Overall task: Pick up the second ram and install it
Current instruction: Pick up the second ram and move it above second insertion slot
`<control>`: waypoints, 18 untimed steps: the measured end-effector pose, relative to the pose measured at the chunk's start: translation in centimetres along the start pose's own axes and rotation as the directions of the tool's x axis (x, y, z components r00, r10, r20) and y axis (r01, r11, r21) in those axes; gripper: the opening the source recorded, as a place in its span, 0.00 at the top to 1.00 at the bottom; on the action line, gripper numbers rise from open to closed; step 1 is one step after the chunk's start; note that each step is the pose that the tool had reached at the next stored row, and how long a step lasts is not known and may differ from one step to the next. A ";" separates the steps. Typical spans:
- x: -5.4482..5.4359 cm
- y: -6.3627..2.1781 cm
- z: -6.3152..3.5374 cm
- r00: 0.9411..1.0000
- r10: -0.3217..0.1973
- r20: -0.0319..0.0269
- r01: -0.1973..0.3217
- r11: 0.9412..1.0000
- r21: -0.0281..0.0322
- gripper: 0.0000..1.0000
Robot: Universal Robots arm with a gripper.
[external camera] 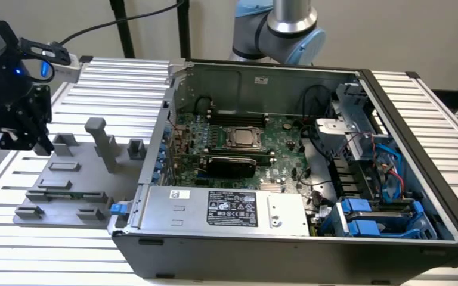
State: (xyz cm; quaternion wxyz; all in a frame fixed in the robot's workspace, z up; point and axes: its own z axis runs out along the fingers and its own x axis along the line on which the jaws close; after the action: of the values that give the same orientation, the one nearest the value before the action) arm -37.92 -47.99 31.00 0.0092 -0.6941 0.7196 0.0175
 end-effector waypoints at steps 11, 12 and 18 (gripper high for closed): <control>0.1 -0.02 1.79 1.000 0.000 -0.001 0.000 1.000 -0.007 0.58; 0.1 -0.02 1.97 1.000 0.000 -0.001 0.000 1.000 -0.007 0.58; 0.2 -0.04 3.06 1.000 0.000 -0.001 0.000 1.000 -0.007 0.58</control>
State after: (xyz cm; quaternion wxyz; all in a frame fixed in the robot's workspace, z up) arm -37.92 -48.04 27.94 0.0063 -0.6941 0.7196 0.0196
